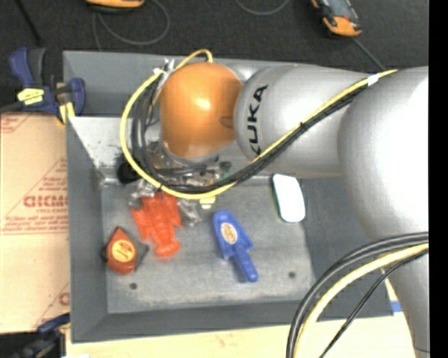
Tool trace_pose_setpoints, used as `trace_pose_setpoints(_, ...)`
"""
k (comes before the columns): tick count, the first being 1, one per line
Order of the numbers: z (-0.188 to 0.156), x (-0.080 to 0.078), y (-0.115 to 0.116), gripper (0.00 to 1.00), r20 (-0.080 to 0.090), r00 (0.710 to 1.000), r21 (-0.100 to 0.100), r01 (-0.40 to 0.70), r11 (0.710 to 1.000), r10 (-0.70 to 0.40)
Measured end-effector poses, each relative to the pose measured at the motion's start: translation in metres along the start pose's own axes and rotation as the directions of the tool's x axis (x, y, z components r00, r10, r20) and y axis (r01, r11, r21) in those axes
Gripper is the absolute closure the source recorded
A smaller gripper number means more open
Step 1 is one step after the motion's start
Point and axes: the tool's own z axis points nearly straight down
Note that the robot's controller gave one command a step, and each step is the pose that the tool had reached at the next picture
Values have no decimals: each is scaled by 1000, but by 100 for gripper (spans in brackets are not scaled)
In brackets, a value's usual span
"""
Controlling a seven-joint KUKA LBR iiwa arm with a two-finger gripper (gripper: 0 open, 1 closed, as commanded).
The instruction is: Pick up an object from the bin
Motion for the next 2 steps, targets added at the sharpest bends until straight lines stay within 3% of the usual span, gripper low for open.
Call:
trace_pose_setpoints(1, 30, 5, -12, 0, 1, 977, 2, 212, 977, -212)
trace_pose_setpoints(2, 46, 4, -14, 0, 4, 971, 6, 239, 971, -239)
